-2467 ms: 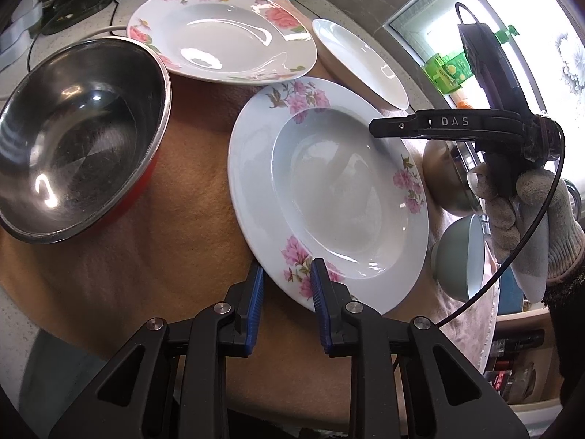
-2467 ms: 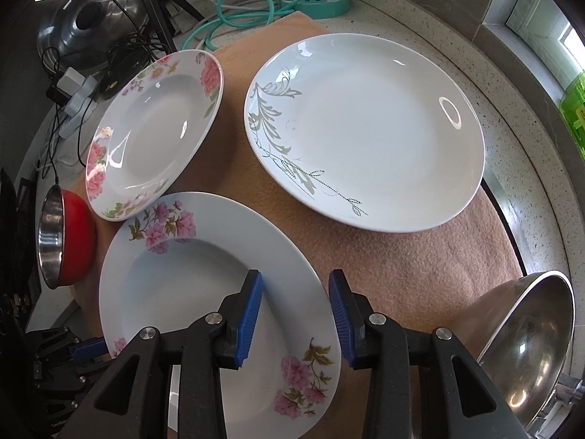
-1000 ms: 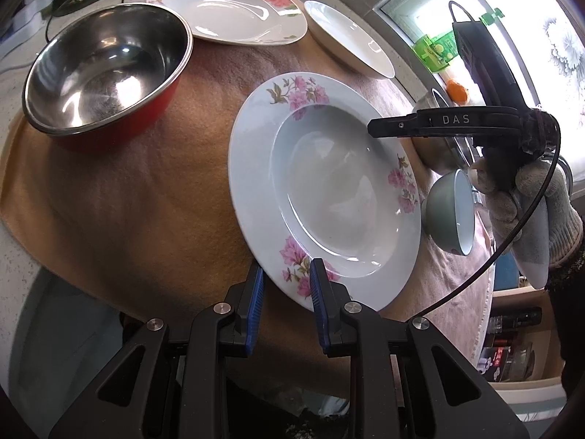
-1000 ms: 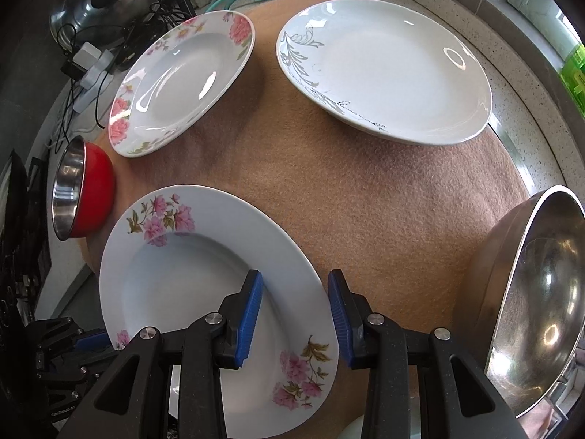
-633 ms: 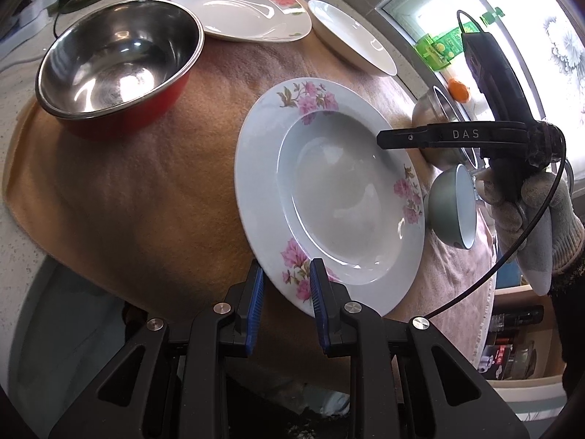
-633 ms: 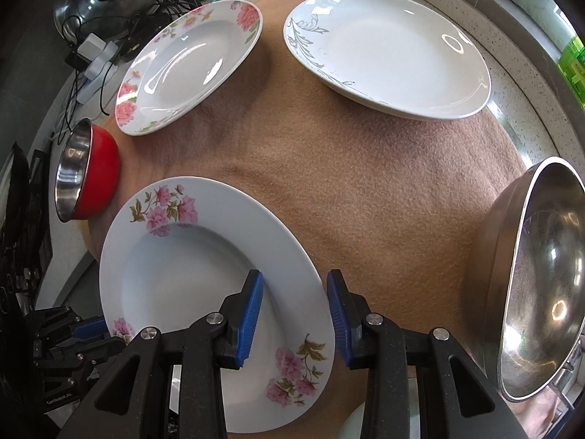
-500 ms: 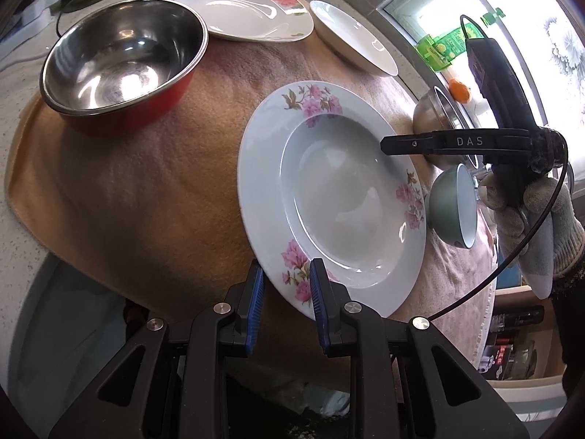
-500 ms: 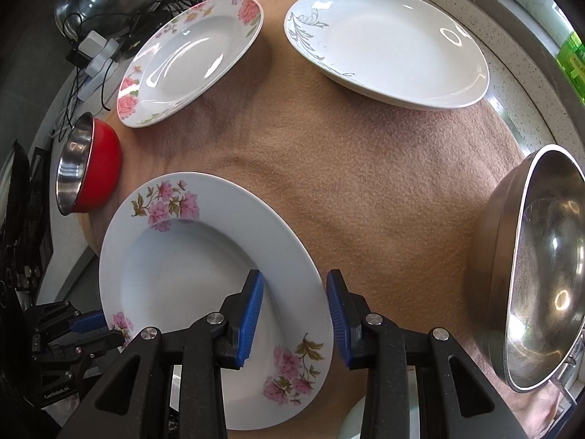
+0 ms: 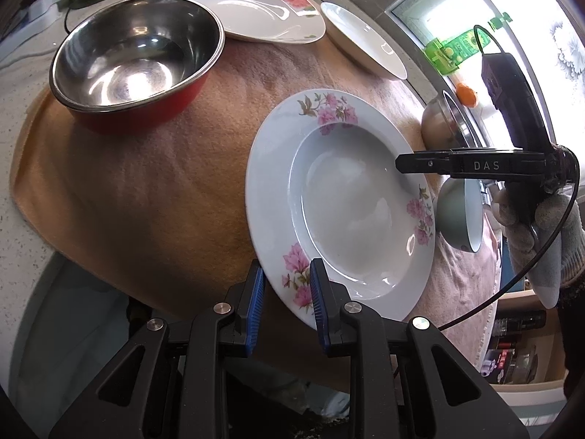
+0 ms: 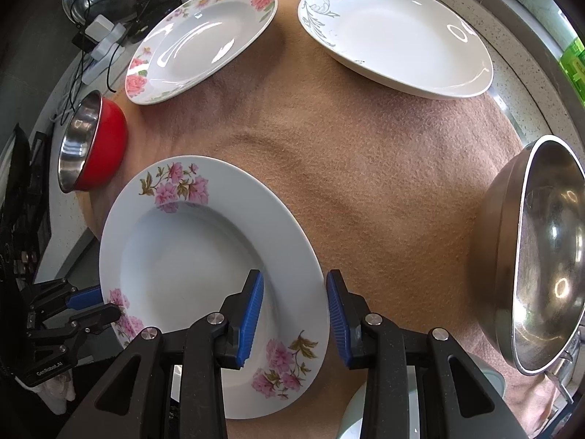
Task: Organize plates and bowls
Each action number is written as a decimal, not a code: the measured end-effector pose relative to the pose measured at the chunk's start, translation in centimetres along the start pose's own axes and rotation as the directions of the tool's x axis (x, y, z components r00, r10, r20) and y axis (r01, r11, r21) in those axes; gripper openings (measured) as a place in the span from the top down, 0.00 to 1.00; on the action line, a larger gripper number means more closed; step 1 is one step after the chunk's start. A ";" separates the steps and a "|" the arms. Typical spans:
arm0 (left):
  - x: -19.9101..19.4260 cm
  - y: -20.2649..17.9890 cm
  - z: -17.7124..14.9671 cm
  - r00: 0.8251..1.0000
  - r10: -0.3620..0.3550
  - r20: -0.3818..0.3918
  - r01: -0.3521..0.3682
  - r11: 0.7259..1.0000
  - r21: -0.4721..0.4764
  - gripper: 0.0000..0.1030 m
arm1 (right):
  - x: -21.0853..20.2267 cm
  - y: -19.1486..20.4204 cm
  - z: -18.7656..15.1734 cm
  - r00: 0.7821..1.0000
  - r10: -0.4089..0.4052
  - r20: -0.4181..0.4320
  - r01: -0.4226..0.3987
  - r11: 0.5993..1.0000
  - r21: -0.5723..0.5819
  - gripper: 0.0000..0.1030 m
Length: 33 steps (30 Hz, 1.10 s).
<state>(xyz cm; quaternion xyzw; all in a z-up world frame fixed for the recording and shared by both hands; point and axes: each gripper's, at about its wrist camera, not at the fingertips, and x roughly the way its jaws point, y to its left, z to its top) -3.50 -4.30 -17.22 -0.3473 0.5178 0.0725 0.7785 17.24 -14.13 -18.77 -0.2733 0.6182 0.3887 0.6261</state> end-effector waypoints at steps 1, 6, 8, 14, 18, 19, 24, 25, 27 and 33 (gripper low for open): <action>0.0 0.0 0.1 1.000 0.001 0.002 -0.001 1.000 0.001 0.78 | 0.1 0.1 -0.1 1.000 -0.004 -0.003 0.004 1.000 -0.006 0.69; 0.0 0.0 0.5 1.000 0.011 0.008 -0.011 1.000 0.014 0.78 | 0.3 0.2 -0.4 0.999 -0.032 -0.015 0.032 0.999 -0.026 0.71; 0.1 0.1 0.6 1.000 0.013 0.010 -0.013 1.000 0.019 0.78 | 0.4 0.2 -0.4 0.999 -0.037 -0.018 0.037 0.999 -0.027 0.71; 0.0 0.1 1.0 1.000 0.018 0.014 -0.019 0.999 0.039 0.78 | 0.6 0.4 -0.4 0.998 -0.056 -0.020 0.055 0.998 -0.030 0.71; -0.3 0.2 1.1 0.999 0.028 0.025 -0.029 0.999 0.046 0.78 | 0.6 0.5 -0.3 0.998 -0.059 -0.016 0.059 0.998 -0.027 0.71; -0.5 0.3 1.2 0.999 0.031 0.031 -0.033 0.998 0.048 0.78 | 0.5 0.5 -0.3 0.998 -0.061 -0.013 0.061 0.998 -0.024 0.71; -1.5 0.8 1.5 0.998 0.044 0.053 -0.046 0.998 0.050 0.78 | -0.2 0.0 -0.6 0.997 -0.074 0.002 0.074 0.997 0.000 0.71; -1.7 1.0 1.5 0.998 0.044 0.055 -0.047 0.998 0.049 0.78 | -0.4 -0.1 -0.6 0.997 -0.074 0.007 0.074 0.997 0.006 0.71; -2.1 1.3 1.5 0.997 0.046 0.058 -0.049 0.998 0.048 0.78 | -0.8 -0.4 -0.6 0.997 -0.074 0.022 0.074 0.997 0.020 0.71; -3.3 1.9 1.5 0.996 0.055 0.075 -0.059 0.997 0.049 0.78 | -2.7 -0.9 -0.2 0.994 -0.081 0.072 0.077 0.996 0.048 0.71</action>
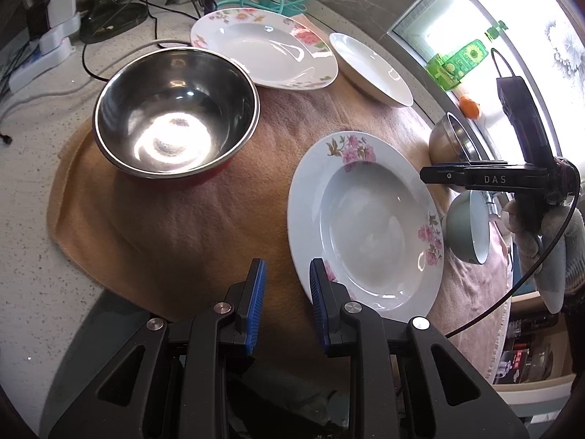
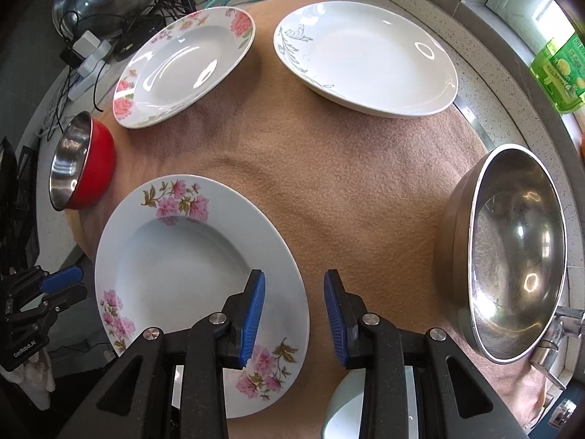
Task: Organize plates and bowls
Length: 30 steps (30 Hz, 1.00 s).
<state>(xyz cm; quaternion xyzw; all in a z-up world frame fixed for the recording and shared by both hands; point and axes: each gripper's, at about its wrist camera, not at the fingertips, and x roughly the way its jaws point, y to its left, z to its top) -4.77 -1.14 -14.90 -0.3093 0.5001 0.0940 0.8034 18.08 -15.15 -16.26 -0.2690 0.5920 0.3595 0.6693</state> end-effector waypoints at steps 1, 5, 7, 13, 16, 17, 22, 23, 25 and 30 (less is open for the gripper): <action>-0.3 0.1 0.0 1.000 0.005 0.005 -0.005 1.000 0.003 0.78 | -0.3 0.0 0.0 1.000 -0.001 0.012 0.000 1.000 0.005 0.71; -1.4 0.5 0.7 0.999 0.029 0.031 -0.029 0.999 0.020 0.78 | -1.7 0.1 0.1 0.997 -0.006 0.072 0.004 1.000 0.028 0.71; -2.1 0.7 1.0 0.998 0.037 0.048 -0.038 0.999 0.027 0.78 | -2.5 0.2 0.1 0.994 -0.016 0.112 0.012 0.999 0.037 0.71; -4.3 2.0 2.5 0.993 0.064 0.104 -0.068 0.997 0.035 0.78 | -4.9 1.2 -0.2 0.976 0.007 0.218 -0.031 0.994 0.105 0.71; -5.4 3.1 3.4 0.989 0.071 0.127 -0.075 0.997 0.033 0.78 | -5.7 1.7 -0.4 0.963 0.012 0.269 -0.050 0.989 0.138 0.70; -5.7 3.5 3.8 0.988 0.073 0.133 -0.078 0.996 0.032 0.78 | -5.9 1.9 -0.2 0.959 0.012 0.285 -0.056 0.988 0.146 0.70; -6.8 4.9 5.9 0.981 0.102 0.164 -0.114 0.991 0.066 0.78 | -7.2 2.9 -0.8 0.929 0.016 0.370 -0.084 0.982 0.168 0.70; -7.0 5.0 6.4 0.979 0.110 0.169 -0.125 0.989 0.078 0.78 | -7.4 3.1 -0.8 0.924 0.011 0.383 -0.085 0.980 0.178 0.70; -7.5 5.3 7.3 0.974 0.127 0.187 -0.148 0.984 0.104 0.78 | -7.7 3.6 -1.0 0.912 0.019 0.409 -0.107 0.975 0.193 0.70; -8.2 5.3 9.4 0.964 0.149 0.220 -0.190 0.966 0.177 0.74 | -8.0 4.1 -1.7 0.886 0.014 0.464 -0.159 0.948 0.274 0.68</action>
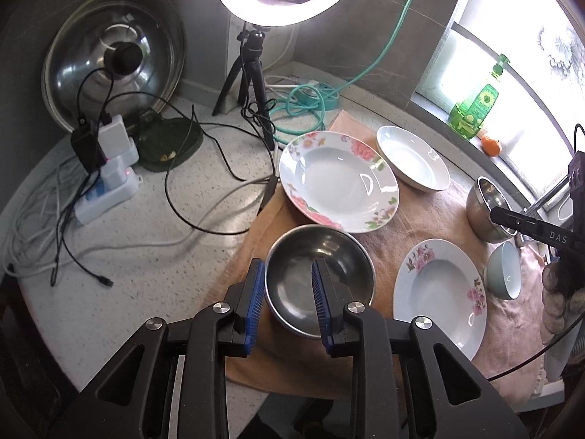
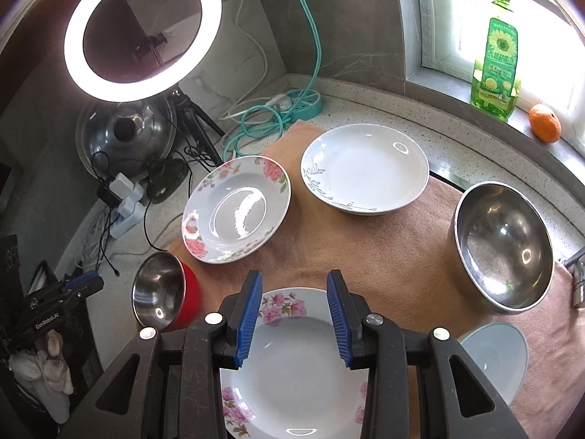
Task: Organize plates and bowls
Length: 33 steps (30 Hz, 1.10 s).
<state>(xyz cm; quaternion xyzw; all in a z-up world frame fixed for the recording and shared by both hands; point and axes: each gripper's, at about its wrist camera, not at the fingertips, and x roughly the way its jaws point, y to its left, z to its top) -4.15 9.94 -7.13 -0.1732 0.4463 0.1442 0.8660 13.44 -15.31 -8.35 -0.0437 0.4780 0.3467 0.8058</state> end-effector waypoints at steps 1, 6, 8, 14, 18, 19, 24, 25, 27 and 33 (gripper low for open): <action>0.0 0.1 0.3 1.000 0.000 0.003 0.000 1.000 0.016 0.74 | 0.0 0.0 -0.2 1.000 -0.001 0.008 0.001 1.000 0.020 0.68; 0.4 -0.1 1.9 1.000 0.001 0.012 -0.002 0.996 0.086 0.73 | -0.1 0.4 -0.9 0.999 0.007 0.039 -0.011 0.994 0.112 0.68; 0.7 -0.3 2.5 1.000 -0.006 0.010 0.005 0.994 0.107 0.73 | -0.2 0.7 -1.2 0.998 -0.006 0.058 -0.002 0.991 0.134 0.68; 2.1 -0.7 3.9 0.999 -0.036 -0.009 0.037 0.987 0.157 0.73 | -0.5 1.9 -1.6 0.995 -0.028 0.099 0.010 0.985 0.173 0.63; 3.3 -0.9 4.9 0.998 -0.052 -0.031 0.057 0.980 0.190 0.73 | 0.0 2.4 -1.5 0.994 -0.016 0.108 -0.008 0.976 0.218 0.63; 3.6 -0.9 5.2 0.998 -0.051 -0.034 0.057 0.978 0.200 0.73 | 0.1 2.5 -1.5 0.994 -0.015 0.113 -0.011 0.974 0.227 0.63; 5.1 -0.8 6.4 0.996 -0.066 -0.060 0.079 0.969 0.234 0.73 | 0.8 3.0 -1.4 0.993 -0.021 0.115 -0.012 0.962 0.274 0.63; 5.4 -0.7 6.6 0.996 -0.069 -0.065 0.082 0.967 0.240 0.73 | 1.0 3.0 -1.5 0.993 -0.024 0.113 -0.010 0.959 0.285 0.63; 6.2 -0.3 7.1 0.992 -0.092 -0.087 0.110 0.966 0.233 0.73 | 1.4 3.0 -1.5 0.994 -0.024 0.110 -0.011 0.952 0.306 0.63; 8.5 0.5 8.3 0.983 -0.120 -0.141 0.150 0.963 0.224 0.73 | 2.7 2.8 -1.7 0.995 -0.039 0.096 0.001 0.930 0.367 0.63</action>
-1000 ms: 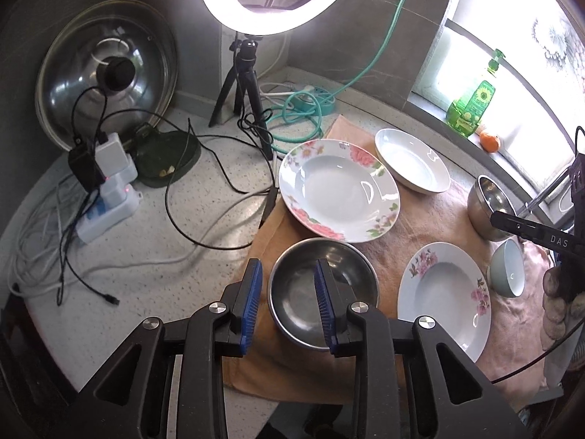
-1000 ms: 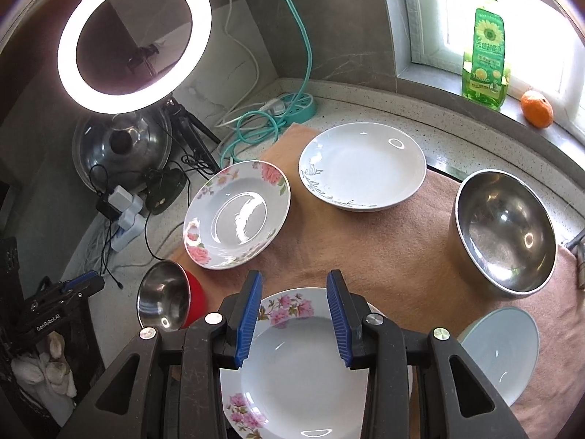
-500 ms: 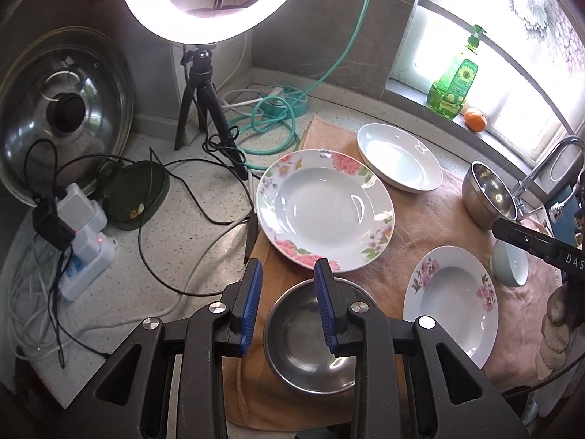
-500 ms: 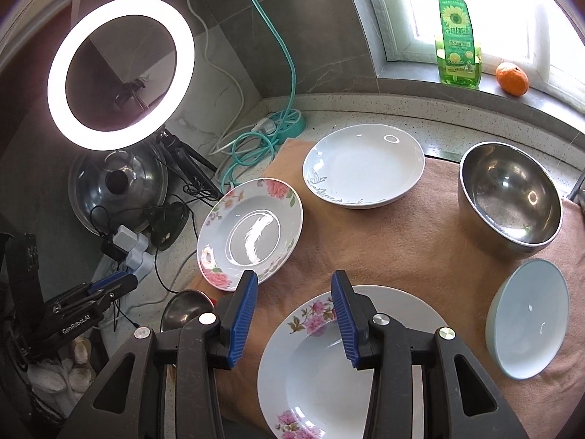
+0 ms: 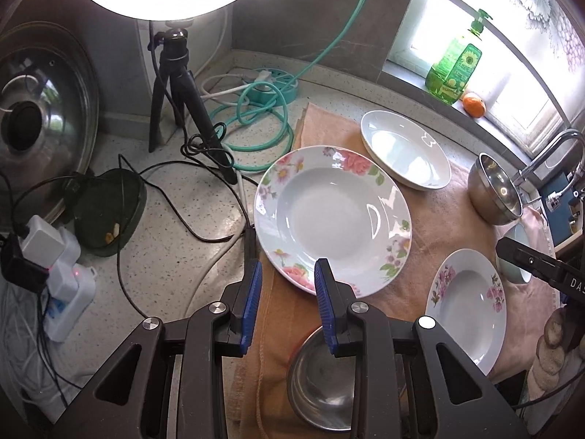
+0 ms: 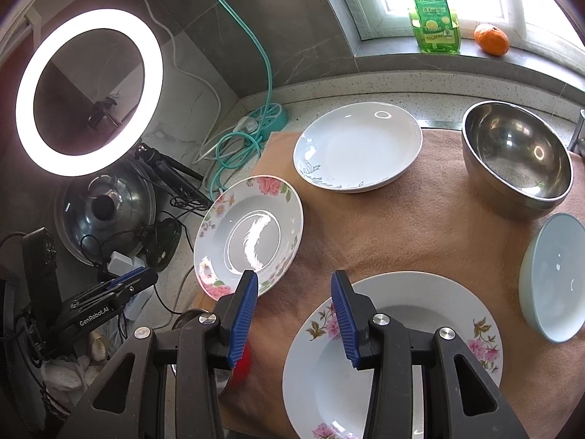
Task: Organize plates and bowls
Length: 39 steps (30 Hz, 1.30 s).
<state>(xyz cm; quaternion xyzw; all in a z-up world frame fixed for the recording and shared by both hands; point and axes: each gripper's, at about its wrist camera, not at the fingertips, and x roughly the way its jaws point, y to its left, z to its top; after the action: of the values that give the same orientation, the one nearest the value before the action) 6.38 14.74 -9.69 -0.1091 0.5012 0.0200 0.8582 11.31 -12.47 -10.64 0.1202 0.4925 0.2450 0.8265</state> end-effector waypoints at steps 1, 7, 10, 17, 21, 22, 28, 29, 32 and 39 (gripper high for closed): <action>0.4 0.3 0.2 1.000 -0.016 -0.009 0.016 1.000 -0.007 0.73 | 0.2 0.0 0.0 1.000 -0.007 0.001 0.007 1.000 0.005 0.63; 2.1 1.4 1.0 0.998 -0.045 -0.044 0.044 0.999 -0.019 0.73 | 1.5 -0.2 0.1 1.000 -0.017 -0.012 0.017 0.998 0.059 0.63; 2.9 1.8 1.4 0.997 -0.054 -0.056 0.053 0.998 -0.020 0.73 | 2.3 -0.5 0.2 1.000 -0.020 -0.023 0.022 0.996 0.081 0.63; 4.6 2.6 2.5 0.995 -0.063 -0.073 0.061 0.997 -0.040 0.73 | 4.1 -1.0 0.7 0.999 -0.011 -0.051 0.018 0.991 0.130 0.67; 5.4 2.6 2.7 0.995 -0.062 -0.080 0.060 0.998 -0.034 0.73 | 5.2 -1.0 1.1 0.998 -0.015 -0.067 0.023 0.992 0.128 0.71; 5.7 2.7 2.8 0.995 -0.062 -0.084 0.059 0.998 -0.036 0.73 | 5.5 -0.9 1.2 0.997 -0.017 -0.072 0.025 0.992 0.125 0.72; 6.7 3.5 3.3 0.993 -0.063 -0.099 0.059 0.997 -0.048 0.73 | 7.2 -0.8 2.0 0.995 -0.019 -0.098 0.032 0.991 0.129 0.75; 6.9 3.6 3.4 0.993 -0.061 -0.101 0.056 0.997 -0.049 0.73 | 7.5 -0.8 2.1 0.995 -0.020 -0.103 0.033 0.991 0.128 0.77; 7.3 3.8 3.6 0.993 -0.053 -0.106 0.049 0.998 -0.045 0.73 | 8.4 -0.7 2.4 0.993 -0.020 -0.116 0.035 0.991 0.125 0.79; 8.0 4.2 3.8 0.991 -0.057 -0.119 0.051 0.997 -0.054 0.73 | 10.1 -0.7 3.0 0.989 -0.011 -0.144 0.029 0.992 0.126 0.87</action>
<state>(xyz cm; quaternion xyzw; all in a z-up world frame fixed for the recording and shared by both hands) 13.01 19.06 -15.50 -0.1454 0.5482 0.0029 0.8236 18.14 -7.62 -17.08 0.1500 0.5665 0.2126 0.7819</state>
